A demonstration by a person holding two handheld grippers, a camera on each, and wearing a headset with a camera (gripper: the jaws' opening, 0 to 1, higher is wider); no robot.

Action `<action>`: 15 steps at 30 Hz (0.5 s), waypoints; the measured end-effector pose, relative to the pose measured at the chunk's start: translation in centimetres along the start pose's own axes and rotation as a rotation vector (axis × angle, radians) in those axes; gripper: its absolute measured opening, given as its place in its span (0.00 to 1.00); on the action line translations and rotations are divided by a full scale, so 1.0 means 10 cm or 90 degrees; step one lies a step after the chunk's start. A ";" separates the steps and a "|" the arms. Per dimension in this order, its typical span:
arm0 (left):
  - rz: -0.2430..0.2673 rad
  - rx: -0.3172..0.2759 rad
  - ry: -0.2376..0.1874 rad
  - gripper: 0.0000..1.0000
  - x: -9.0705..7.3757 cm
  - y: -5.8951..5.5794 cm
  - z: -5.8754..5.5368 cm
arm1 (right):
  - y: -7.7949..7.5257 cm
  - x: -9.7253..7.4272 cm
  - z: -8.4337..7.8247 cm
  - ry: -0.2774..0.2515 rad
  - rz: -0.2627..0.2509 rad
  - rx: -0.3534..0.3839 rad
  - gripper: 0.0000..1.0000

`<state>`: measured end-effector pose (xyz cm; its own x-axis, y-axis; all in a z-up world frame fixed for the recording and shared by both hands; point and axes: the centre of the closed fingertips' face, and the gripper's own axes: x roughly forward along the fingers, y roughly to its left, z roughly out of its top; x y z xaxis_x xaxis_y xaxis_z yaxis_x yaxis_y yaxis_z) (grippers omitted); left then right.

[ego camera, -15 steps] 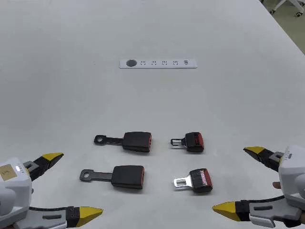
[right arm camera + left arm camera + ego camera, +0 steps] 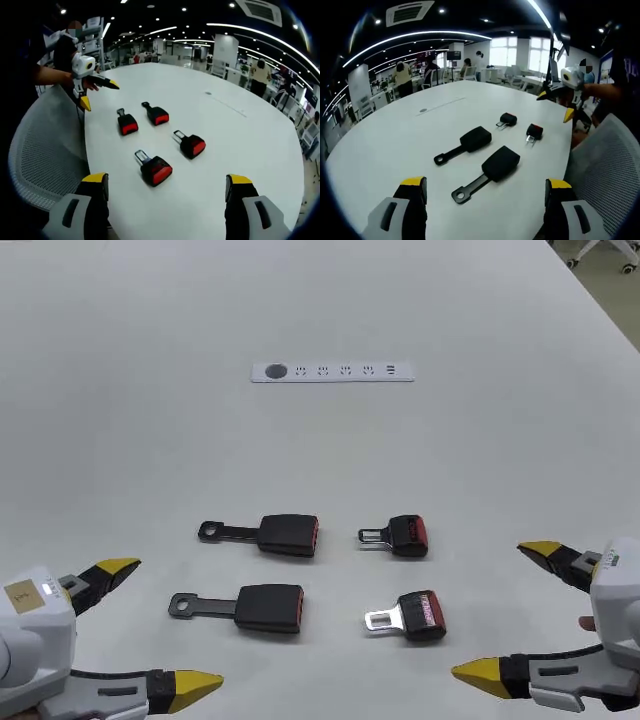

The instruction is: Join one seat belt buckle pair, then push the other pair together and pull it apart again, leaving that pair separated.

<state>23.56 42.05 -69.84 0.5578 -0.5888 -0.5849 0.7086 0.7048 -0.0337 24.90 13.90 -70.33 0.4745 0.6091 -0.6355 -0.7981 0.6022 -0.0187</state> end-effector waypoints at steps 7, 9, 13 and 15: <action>0.001 0.000 0.000 1.00 0.00 0.03 -0.03 | 0.02 -0.01 0.03 0.001 0.000 -0.008 0.99; 0.000 0.000 0.000 1.00 0.00 0.03 -0.04 | 0.03 -0.01 0.04 0.002 0.000 -0.009 0.99; 0.001 -0.002 -0.003 1.00 0.00 0.03 -0.03 | 0.02 -0.02 0.04 0.001 -0.001 -0.011 0.99; 0.001 -0.002 -0.003 1.00 0.00 0.02 -0.03 | 0.01 -0.02 0.03 0.004 -0.002 -0.018 0.99</action>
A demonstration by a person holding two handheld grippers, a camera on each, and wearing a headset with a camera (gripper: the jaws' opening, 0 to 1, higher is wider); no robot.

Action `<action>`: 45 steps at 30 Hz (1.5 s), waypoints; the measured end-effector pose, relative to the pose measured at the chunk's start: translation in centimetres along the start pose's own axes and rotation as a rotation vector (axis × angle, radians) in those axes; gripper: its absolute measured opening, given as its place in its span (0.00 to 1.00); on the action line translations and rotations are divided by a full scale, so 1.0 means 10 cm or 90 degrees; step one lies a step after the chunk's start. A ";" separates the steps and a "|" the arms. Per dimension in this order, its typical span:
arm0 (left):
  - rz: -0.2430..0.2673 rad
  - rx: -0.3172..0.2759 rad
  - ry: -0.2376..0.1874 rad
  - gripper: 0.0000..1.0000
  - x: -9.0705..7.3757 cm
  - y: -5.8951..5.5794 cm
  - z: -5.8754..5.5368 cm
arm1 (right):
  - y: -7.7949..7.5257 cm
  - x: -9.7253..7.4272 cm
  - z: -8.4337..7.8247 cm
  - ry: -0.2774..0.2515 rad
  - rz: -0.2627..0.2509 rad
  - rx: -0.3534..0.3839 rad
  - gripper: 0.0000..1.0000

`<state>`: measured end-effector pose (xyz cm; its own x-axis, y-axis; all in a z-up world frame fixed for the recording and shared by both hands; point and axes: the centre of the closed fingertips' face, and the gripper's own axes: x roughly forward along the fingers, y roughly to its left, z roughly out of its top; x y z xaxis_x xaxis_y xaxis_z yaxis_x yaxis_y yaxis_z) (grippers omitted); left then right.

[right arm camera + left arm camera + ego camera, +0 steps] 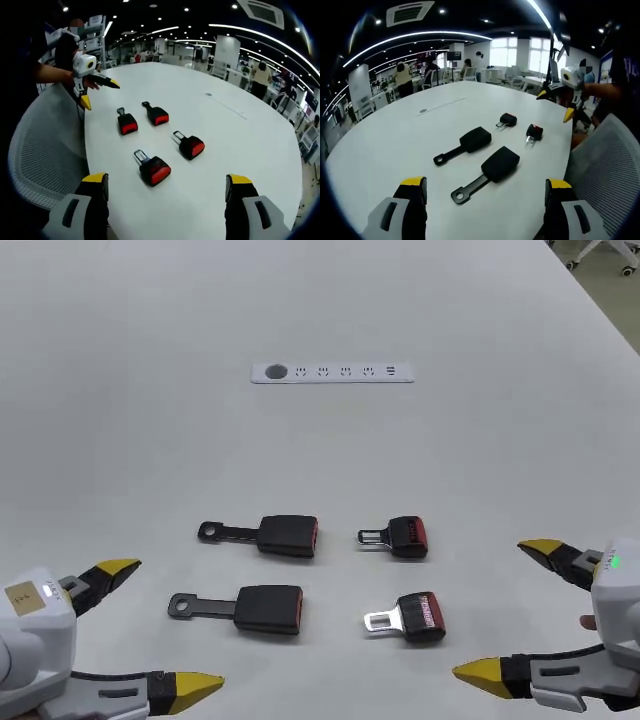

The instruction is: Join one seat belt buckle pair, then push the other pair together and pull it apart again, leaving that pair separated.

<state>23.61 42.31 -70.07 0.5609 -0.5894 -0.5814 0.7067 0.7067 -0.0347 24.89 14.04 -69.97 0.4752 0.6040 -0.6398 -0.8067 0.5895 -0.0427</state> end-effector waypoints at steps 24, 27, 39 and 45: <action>-0.004 0.007 -0.001 1.00 0.01 -0.03 0.04 | -0.02 -0.01 0.00 0.004 0.001 -0.010 0.99; -0.003 0.007 -0.001 1.00 0.01 -0.04 0.06 | -0.03 0.00 -0.01 0.003 0.001 -0.009 0.99; -0.004 0.011 0.002 1.00 0.01 -0.04 0.04 | -0.02 0.00 -0.01 0.003 0.002 -0.010 0.99; -0.003 0.011 0.004 1.00 0.01 -0.01 0.02 | -0.01 0.00 0.00 0.005 0.001 -0.008 0.99</action>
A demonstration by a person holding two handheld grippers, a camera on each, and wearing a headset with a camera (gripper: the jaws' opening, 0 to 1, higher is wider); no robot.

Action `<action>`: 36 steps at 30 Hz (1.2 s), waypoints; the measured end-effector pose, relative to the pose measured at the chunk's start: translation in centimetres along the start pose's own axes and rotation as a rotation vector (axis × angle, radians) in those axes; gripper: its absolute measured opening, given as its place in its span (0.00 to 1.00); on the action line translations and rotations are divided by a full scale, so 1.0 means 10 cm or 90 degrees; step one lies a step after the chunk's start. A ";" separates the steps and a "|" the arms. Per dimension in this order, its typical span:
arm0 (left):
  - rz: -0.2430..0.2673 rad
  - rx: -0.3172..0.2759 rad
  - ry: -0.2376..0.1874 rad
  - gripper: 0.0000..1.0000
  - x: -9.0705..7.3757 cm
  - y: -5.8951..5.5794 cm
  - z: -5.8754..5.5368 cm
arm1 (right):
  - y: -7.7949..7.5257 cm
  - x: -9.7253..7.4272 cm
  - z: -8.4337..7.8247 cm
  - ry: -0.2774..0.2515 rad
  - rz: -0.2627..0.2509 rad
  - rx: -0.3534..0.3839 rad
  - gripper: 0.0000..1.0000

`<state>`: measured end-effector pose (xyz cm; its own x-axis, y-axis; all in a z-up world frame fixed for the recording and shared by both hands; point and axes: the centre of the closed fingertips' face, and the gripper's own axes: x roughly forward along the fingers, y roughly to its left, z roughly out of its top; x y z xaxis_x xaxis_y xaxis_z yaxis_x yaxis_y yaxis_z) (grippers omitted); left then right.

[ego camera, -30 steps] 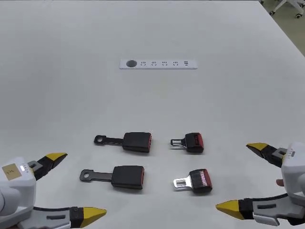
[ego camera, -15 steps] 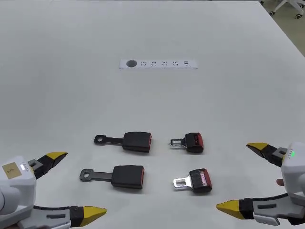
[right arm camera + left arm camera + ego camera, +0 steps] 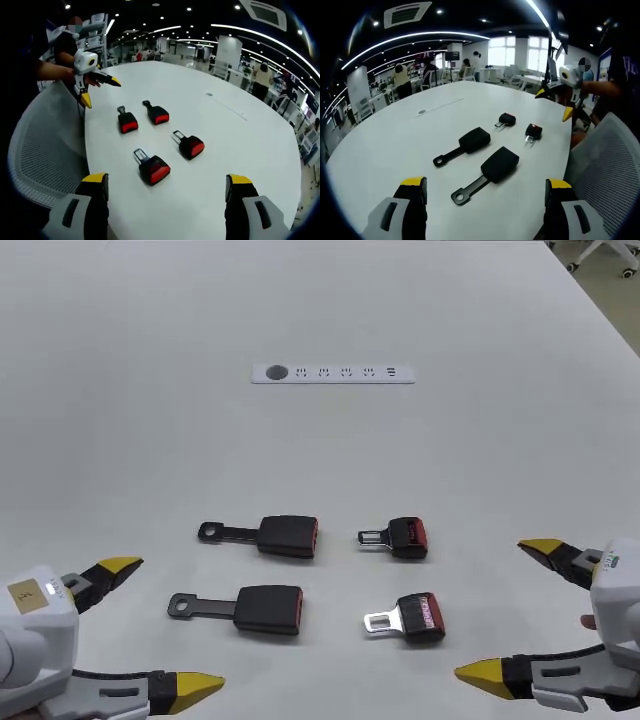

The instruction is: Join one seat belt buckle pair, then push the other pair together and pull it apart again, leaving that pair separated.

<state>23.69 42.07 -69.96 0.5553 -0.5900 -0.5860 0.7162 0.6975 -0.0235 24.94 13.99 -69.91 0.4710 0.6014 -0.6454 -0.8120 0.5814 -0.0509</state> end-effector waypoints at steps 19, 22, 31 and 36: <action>-0.006 0.014 0.010 0.98 0.04 0.02 0.07 | -0.06 0.01 0.00 0.006 0.008 -0.030 0.96; -0.016 0.022 0.017 0.97 0.08 0.02 0.06 | -0.05 0.03 0.00 0.009 0.015 -0.047 0.93; -0.051 0.064 0.046 0.93 0.22 -0.02 0.07 | -0.09 0.09 -0.01 0.022 0.031 -0.085 0.86; -0.075 0.088 0.060 0.88 0.31 -0.03 0.07 | -0.09 0.15 -0.02 0.032 0.047 -0.109 0.80</action>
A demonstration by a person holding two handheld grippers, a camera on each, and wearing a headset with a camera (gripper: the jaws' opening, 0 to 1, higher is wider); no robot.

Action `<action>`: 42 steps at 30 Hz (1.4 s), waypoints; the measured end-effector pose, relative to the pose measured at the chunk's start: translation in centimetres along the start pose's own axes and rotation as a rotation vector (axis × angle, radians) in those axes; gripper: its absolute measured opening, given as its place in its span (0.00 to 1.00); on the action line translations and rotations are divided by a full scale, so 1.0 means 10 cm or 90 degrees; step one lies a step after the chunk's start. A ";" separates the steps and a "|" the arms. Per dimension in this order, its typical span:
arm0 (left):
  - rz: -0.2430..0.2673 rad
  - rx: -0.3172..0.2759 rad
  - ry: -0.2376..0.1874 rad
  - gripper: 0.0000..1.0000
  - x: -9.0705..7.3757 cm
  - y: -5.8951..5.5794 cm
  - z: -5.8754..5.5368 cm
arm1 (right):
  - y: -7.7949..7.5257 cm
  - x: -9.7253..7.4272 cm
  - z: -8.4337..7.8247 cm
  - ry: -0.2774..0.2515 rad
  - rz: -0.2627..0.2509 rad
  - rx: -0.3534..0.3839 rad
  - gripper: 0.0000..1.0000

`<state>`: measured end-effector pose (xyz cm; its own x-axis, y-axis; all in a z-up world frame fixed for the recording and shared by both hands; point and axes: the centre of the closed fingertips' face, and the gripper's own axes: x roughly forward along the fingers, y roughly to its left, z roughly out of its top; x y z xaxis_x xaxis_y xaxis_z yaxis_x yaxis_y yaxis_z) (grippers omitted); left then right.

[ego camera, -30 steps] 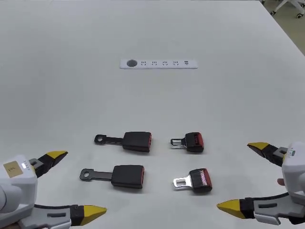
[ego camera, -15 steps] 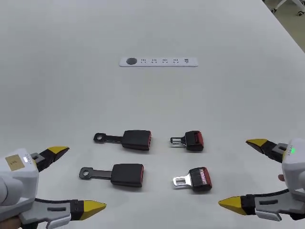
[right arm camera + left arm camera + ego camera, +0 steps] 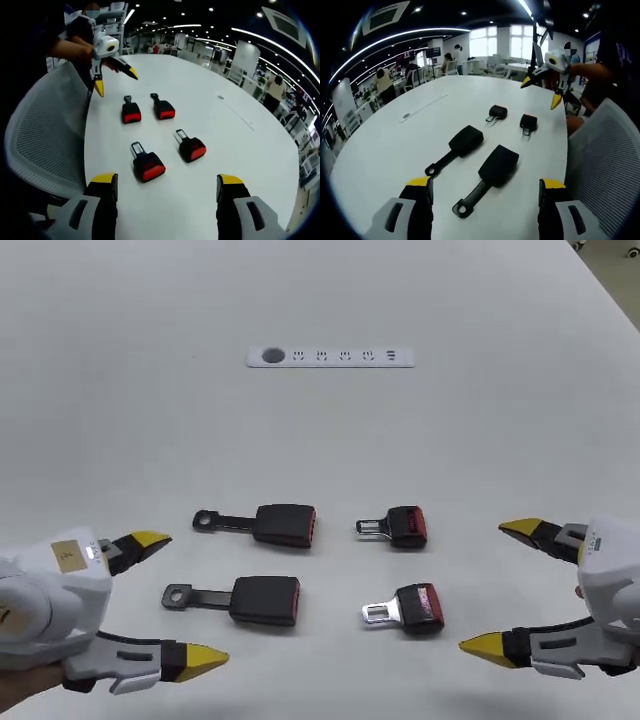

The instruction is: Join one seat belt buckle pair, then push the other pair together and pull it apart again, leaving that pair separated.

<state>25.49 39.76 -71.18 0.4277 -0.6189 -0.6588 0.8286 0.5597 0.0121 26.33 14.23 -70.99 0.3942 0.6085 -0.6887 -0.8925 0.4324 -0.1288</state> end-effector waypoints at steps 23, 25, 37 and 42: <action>-0.123 0.135 0.099 0.57 0.44 -0.12 -0.13 | 0.19 0.33 -0.05 0.025 0.102 -0.092 0.48; -0.130 0.144 0.105 0.53 0.46 -0.12 -0.15 | 0.21 0.36 -0.06 0.028 0.109 -0.096 0.47; -0.171 0.198 0.141 0.43 0.60 -0.16 -0.21 | 0.30 0.53 -0.10 0.042 0.154 -0.143 0.37; -0.184 0.211 0.148 0.38 0.64 -0.15 -0.21 | 0.34 0.60 -0.14 0.051 0.170 -0.154 0.33</action>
<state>26.19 36.14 -77.00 0.1029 -0.5629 -0.8201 0.9879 0.1540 0.0182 25.32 18.40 -76.54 0.1298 0.6202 -0.7736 -0.9915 0.0895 -0.0945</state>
